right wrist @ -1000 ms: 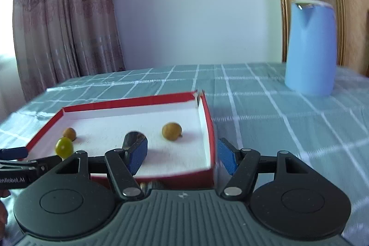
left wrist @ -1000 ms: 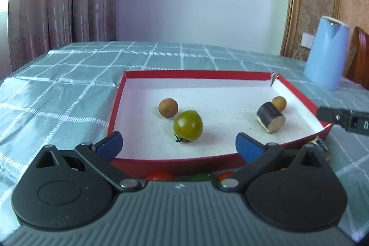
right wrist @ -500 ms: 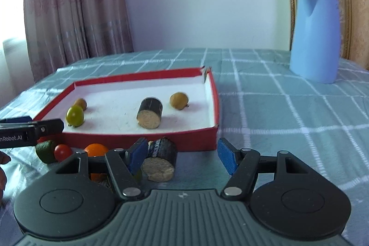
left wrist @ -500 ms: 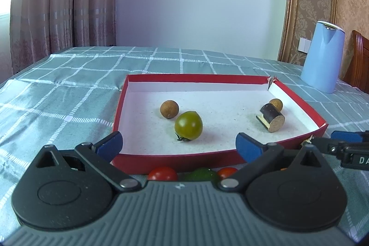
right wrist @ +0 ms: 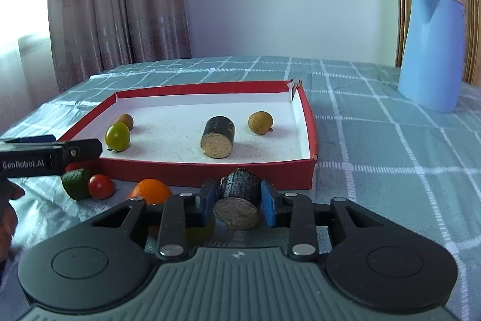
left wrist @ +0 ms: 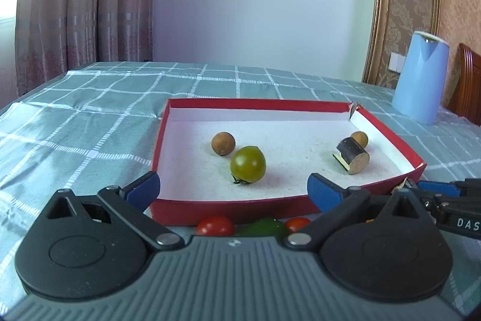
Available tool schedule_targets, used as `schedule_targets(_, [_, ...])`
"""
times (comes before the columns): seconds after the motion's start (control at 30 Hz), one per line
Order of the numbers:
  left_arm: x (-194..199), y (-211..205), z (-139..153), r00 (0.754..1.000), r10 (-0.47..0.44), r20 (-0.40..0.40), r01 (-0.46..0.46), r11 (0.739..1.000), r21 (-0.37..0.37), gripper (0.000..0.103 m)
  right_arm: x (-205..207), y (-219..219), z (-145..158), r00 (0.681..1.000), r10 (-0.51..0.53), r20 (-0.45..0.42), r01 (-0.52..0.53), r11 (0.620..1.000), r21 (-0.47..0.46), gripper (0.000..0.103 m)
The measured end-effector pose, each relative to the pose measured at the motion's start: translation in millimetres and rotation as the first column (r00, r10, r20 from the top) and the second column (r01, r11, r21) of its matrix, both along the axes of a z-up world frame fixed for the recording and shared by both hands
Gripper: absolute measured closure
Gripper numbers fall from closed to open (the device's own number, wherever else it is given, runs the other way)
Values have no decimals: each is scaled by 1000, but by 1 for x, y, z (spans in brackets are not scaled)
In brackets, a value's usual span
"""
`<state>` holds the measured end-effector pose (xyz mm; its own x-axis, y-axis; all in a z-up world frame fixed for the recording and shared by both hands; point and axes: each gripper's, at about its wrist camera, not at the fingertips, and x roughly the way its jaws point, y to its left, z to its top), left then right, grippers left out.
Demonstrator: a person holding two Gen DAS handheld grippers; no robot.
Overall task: Organize fruits
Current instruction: 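Grasp a second log piece with the right gripper while the left grasps a green cucumber chunk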
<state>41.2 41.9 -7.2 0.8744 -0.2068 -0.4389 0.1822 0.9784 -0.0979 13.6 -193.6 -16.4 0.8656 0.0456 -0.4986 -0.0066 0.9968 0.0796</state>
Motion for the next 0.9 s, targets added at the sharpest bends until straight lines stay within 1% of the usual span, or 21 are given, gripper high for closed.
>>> schedule_targets(0.1, [-9, 12, 2, 1000, 19, -1, -19, 1000, -1, 0, -5, -5, 1, 998, -51, 20, 51, 999, -3, 72])
schedule_targets(0.2, [-21, 25, 0, 999, 40, 4, -40, 999, 18, 0, -8, -7, 3, 995, -93, 39, 94, 995, -24, 72])
schedule_targets(0.23, [-23, 27, -2, 998, 56, -2, -56, 998, 39, 0, -8, -7, 3, 994, -99, 39, 100, 995, -30, 72])
schedule_targets(0.3, [-23, 29, -5, 998, 56, -18, -55, 995, 80, 0, -6, -7, 2, 996, -85, 29, 86, 996, -30, 72])
schedule_targets(0.37, [-27, 30, -4, 998, 56, -11, -55, 996, 77, 0, -7, -6, 2, 996, -84, 31, 85, 996, -37, 72])
schedule_targets(0.47, [-35, 22, -1, 1000, 17, 19, -18, 998, 57, 0, -6, -5, 2, 996, -81, 28, 82, 996, -43, 72])
schedule_targets(0.53, [-39, 9, -3, 1000, 6, 25, -9, 995, 99, 0, -6, -5, 1, 996, -81, 27, 82, 996, -42, 72])
schedule_targets(0.6, [-41, -6, -4, 1000, 1, 16, -3, 991, 137, 3, -6, -5, 1, 996, -81, 27, 82, 996, -44, 72])
schedule_targets(0.63, [-42, -11, -5, 1000, 5, 12, -6, 989, 145, 6, -6, -5, 1, 996, -81, 27, 82, 996, -43, 72])
schedule_targets(0.67, [-42, -16, -6, 1000, 6, -1, -6, 989, 151, 12, -6, -5, 1, 996, -81, 27, 82, 996, -43, 72])
schedule_targets(0.7, [-41, -20, -7, 1000, 3, -13, -1, 988, 152, 14, -6, -5, 1, 996, -81, 26, 82, 996, -44, 72])
schedule_targets(0.77, [-38, -24, -10, 999, 7, -32, -2, 989, 145, 22, -6, -5, 1, 997, -79, 23, 80, 996, -44, 72])
schedule_targets(0.8, [-37, -26, -11, 999, 14, -36, -9, 990, 141, 23, -6, -5, 1, 997, -79, 23, 80, 996, -44, 72])
schedule_targets(0.9, [-36, -28, -11, 999, 29, -32, -25, 993, 120, 37, -5, -5, 0, 997, -75, 12, 76, 996, -43, 72])
